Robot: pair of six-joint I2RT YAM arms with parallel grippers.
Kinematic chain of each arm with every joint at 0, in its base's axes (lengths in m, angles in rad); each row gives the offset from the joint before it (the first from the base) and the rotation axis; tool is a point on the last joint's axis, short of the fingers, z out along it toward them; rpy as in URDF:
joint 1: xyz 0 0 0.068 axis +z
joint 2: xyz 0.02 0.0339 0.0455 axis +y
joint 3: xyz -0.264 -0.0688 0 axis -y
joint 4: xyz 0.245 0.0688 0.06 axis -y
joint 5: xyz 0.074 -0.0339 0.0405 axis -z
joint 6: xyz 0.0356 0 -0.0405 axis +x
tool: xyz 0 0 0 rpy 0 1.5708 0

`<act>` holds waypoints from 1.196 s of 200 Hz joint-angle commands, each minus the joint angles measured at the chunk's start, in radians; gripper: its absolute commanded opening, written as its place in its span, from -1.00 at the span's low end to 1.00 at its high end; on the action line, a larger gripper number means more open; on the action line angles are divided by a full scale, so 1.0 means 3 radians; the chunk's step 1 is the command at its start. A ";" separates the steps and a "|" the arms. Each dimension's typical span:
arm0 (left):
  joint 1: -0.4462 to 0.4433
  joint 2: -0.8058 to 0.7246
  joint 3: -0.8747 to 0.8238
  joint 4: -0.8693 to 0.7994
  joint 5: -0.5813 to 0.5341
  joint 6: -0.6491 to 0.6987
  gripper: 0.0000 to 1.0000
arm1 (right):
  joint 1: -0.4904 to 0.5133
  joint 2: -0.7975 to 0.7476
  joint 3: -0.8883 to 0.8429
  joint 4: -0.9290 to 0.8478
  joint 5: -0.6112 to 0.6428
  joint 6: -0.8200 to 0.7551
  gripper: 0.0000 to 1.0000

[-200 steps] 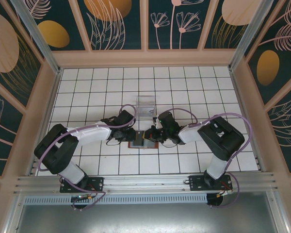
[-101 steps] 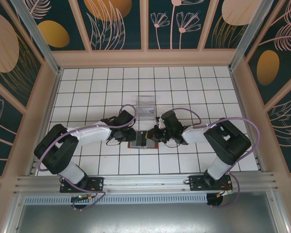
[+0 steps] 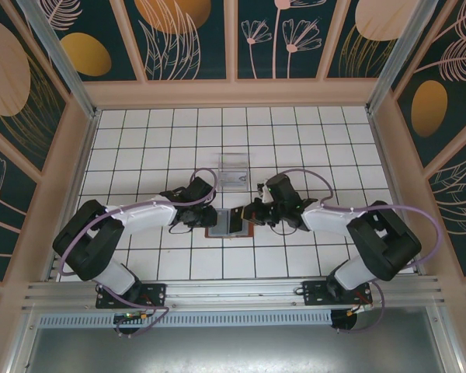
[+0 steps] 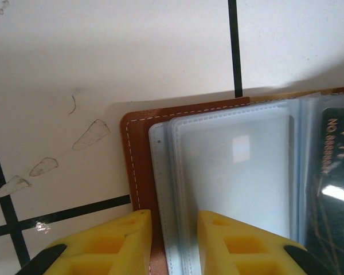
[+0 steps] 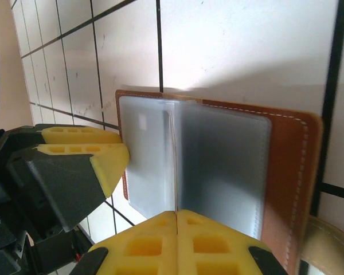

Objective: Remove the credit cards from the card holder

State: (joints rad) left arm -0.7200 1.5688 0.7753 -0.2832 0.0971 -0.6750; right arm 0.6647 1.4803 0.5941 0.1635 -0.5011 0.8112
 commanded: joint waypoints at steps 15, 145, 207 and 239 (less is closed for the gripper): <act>-0.0011 -0.0039 -0.0092 -0.0176 0.0036 -0.0021 -0.43 | -0.0065 -0.0244 0.0212 -0.0422 0.0153 -0.0245 -1.00; -0.0009 -0.0183 0.0064 -0.0168 -0.0104 -0.0020 -0.27 | -0.0096 0.0165 0.1683 -0.2026 0.0504 -0.3360 -1.00; -0.0009 -0.0229 0.0039 -0.0094 -0.0108 -0.0056 -0.26 | -0.0137 0.0806 0.2669 -0.2768 0.0909 -0.4928 -1.00; -0.0011 -0.0224 0.0032 -0.0070 -0.0104 -0.0066 -0.25 | -0.0135 0.1203 0.3248 -0.3293 0.1022 -0.5486 -1.00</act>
State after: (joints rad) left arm -0.7200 1.5192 0.7723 -0.3069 0.0769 -0.6823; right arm 0.6296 1.7679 1.4544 -0.6472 -0.2470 -0.6235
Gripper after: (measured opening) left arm 0.373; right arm 0.054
